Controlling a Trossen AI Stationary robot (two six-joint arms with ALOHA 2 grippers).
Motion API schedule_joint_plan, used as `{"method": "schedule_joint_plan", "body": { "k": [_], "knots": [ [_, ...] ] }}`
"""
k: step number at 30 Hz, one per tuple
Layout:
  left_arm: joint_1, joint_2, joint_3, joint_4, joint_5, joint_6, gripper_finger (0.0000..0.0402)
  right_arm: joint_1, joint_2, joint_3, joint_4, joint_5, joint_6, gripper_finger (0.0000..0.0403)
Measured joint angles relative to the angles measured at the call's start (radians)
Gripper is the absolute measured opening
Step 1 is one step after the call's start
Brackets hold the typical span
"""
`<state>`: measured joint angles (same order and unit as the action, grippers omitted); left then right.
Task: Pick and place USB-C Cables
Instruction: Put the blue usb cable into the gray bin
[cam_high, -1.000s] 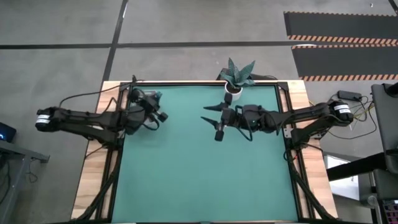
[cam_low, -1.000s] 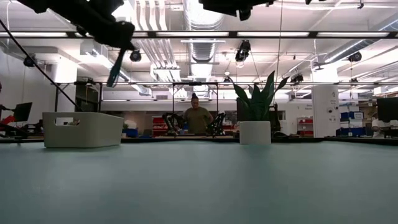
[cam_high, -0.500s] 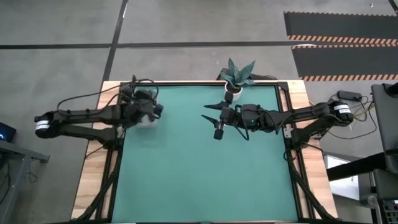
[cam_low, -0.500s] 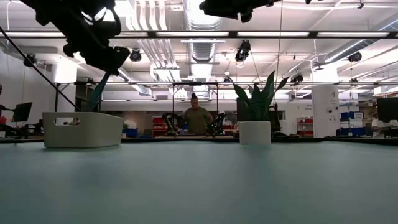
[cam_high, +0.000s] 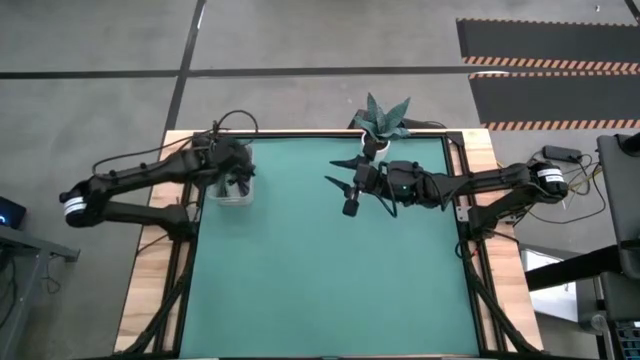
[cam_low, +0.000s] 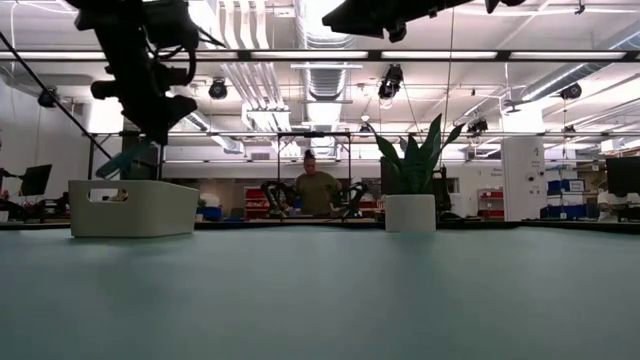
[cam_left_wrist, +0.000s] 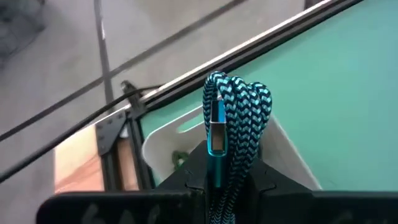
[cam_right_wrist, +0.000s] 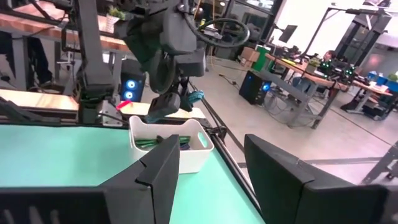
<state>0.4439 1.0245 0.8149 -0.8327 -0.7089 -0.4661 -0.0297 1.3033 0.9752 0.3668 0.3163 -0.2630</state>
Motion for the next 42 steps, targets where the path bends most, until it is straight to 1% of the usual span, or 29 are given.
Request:
{"method": "schedule_joint_plan", "body": {
  "k": [4,12,17,23,42],
  "knots": [
    [0.052,0.049,0.039,-0.032,0.048,0.006,0.0019,-0.006,0.000,0.000,-0.018,0.000,0.000,0.0171],
    [0.110,0.145,0.030,-0.048,0.130,-0.013,0.0019,-0.009,0.000,0.000,-0.028,0.000,-0.001,0.0172],
    [0.135,0.215,0.032,-0.048,0.133,-0.025,0.0022,-0.009,0.000,0.000,-0.029,0.000,-0.002,0.0173],
    [0.151,0.262,0.033,-0.042,0.133,-0.025,0.0025,-0.009,0.000,-0.001,-0.030,0.000,-0.002,0.0173],
    [0.165,0.289,0.030,0.014,0.133,-0.031,0.0026,-0.009,0.000,-0.001,-0.040,0.000,-0.002,0.0172]
  ]
}}
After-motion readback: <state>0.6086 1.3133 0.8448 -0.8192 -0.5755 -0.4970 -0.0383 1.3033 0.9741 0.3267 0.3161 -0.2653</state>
